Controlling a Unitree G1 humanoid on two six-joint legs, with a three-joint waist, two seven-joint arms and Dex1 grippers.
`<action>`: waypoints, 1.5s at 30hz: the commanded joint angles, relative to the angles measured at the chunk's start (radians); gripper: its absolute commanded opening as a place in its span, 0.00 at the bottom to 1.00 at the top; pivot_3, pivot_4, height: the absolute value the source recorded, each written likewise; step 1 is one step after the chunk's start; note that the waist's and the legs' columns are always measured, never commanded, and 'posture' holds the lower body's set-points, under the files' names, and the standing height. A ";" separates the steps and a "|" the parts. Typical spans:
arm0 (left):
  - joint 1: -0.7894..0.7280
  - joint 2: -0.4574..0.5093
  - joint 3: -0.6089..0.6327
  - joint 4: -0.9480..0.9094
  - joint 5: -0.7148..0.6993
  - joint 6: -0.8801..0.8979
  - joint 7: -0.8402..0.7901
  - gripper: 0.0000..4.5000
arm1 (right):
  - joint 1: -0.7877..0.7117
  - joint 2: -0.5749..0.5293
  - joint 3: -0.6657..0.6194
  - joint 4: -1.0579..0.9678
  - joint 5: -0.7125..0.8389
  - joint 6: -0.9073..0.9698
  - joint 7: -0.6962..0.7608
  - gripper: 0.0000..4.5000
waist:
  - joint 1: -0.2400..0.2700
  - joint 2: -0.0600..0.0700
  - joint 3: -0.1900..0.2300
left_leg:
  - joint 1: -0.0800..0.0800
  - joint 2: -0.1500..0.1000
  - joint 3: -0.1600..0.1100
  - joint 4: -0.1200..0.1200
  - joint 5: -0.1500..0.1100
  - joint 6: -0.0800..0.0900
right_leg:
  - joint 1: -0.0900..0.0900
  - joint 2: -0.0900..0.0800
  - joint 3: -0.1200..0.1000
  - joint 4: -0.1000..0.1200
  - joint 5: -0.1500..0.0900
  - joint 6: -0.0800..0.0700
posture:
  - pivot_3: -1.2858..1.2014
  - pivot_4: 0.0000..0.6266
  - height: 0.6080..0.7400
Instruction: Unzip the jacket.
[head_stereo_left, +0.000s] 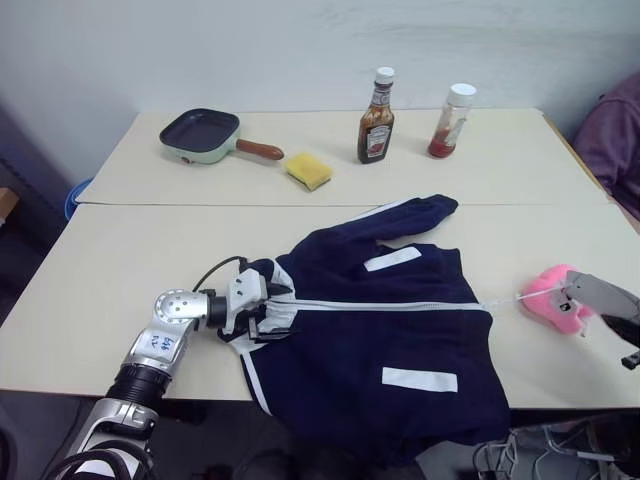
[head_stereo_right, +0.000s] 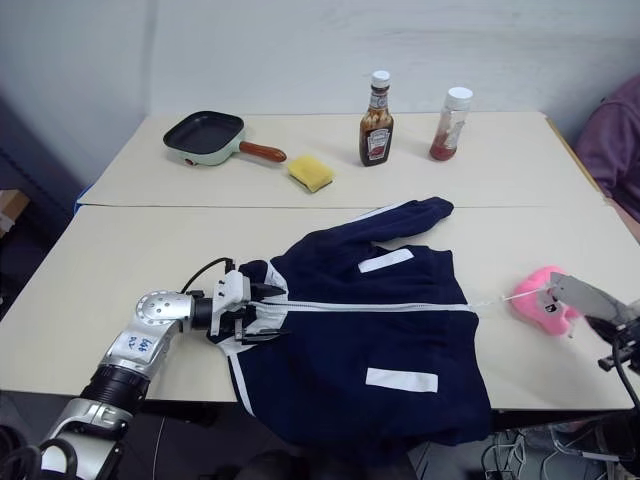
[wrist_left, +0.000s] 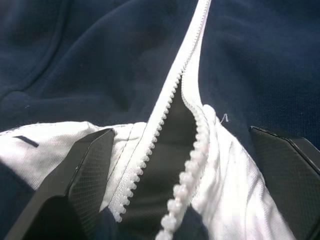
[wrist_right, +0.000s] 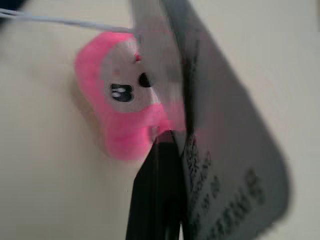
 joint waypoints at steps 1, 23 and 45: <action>0.058 0.024 -0.040 0.058 0.062 0.032 -0.007 1.00 | 0.006 -0.056 -0.085 0.074 -0.082 -0.086 -0.096 0.01 | 0.005 0.001 0.000 | 0.000 0.000 -0.001 -0.001 0.000 -0.001 | 0.000 0.000 -0.001 0.000 0.000 0.000 | 0.52 0.24 1.00; 0.084 0.004 0.029 -0.034 -0.042 0.018 -0.023 1.00 | -0.132 -0.030 0.037 0.017 0.071 -0.022 -0.005 0.09 | 0.016 0.002 -0.001 | -0.001 0.001 -0.001 -0.001 0.001 -0.004 | -0.004 0.000 -0.002 -0.003 0.000 0.000 | 0.52 0.24 1.00; 0.574 0.281 0.408 -0.458 -0.228 -0.063 -0.143 1.00 | 0.129 0.202 0.285 -0.474 0.239 -0.289 0.427 0.99 | 0.027 -0.017 0.015 | -0.024 -0.001 -0.004 0.003 -0.001 0.000 | -0.023 -0.004 -0.006 -0.003 -0.001 -0.001 | 0.52 0.24 1.00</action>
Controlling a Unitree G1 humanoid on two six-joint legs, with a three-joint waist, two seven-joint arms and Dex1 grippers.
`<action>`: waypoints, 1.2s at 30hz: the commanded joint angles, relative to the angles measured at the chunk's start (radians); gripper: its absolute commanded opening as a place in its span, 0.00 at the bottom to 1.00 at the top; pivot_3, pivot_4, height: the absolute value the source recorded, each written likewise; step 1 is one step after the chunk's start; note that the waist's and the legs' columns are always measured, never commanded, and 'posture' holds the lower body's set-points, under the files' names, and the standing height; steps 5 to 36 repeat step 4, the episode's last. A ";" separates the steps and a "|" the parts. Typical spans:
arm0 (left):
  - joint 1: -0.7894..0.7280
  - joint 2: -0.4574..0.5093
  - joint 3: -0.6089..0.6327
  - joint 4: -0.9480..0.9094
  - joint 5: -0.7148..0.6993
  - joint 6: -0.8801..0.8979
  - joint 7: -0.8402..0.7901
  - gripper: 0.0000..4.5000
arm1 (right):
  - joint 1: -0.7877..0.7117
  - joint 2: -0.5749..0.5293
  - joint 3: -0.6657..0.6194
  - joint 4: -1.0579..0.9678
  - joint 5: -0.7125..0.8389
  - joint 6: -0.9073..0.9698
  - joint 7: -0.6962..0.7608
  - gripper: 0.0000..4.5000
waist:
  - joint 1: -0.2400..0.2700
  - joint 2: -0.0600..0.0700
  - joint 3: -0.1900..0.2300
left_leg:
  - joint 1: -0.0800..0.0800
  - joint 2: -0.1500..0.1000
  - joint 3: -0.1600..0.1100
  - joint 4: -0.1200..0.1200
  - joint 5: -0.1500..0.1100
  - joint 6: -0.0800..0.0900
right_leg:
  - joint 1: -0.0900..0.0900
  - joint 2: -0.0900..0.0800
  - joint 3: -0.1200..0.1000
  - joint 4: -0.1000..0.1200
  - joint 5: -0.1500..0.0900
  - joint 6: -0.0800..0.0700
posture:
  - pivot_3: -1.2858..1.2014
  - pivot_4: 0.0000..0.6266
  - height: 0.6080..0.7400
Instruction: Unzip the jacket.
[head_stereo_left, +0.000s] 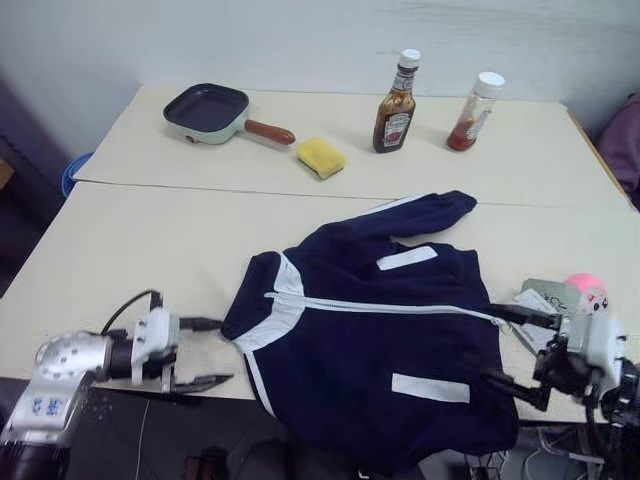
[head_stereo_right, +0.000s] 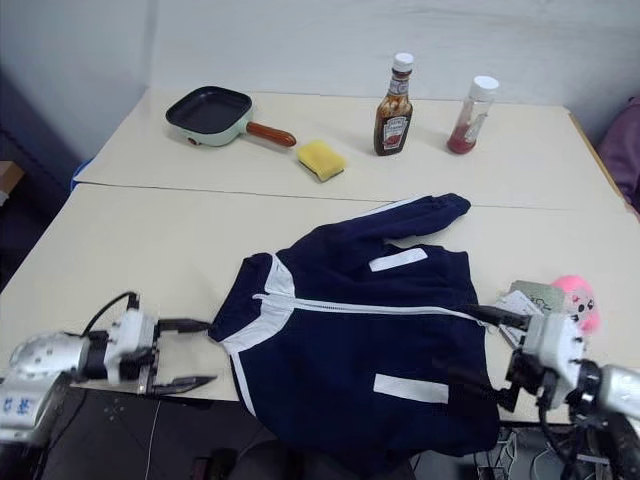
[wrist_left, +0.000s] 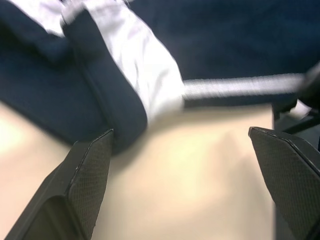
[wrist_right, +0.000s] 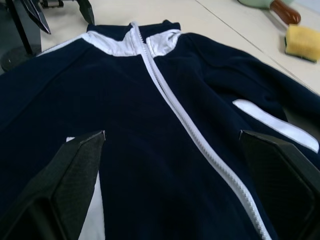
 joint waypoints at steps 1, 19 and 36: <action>0.069 0.007 0.064 -0.100 -0.024 0.006 0.039 1.00 | 0.005 0.033 0.004 0.096 -0.067 -0.132 0.017 0.99 | 0.001 -0.001 0.000 | 0.000 0.000 0.000 0.000 -0.001 0.001 | 0.001 0.000 -0.001 -0.001 0.000 0.000 | 0.52 0.24 1.00; 0.127 -0.004 0.081 -0.163 -0.035 0.019 0.062 1.00 | 0.003 0.046 -0.003 0.177 -0.084 -0.199 0.025 0.99 | -0.002 -0.001 0.000 | 0.001 0.000 0.000 0.000 -0.003 0.001 | 0.001 -0.001 -0.001 -0.001 0.000 -0.001 | 0.52 0.24 1.00; 0.127 -0.004 0.081 -0.163 -0.035 0.019 0.062 1.00 | 0.003 0.046 -0.003 0.177 -0.084 -0.199 0.025 0.99 | -0.002 -0.001 0.000 | 0.001 0.000 0.000 0.000 -0.003 0.001 | 0.001 -0.001 -0.001 -0.001 0.000 -0.001 | 0.52 0.24 1.00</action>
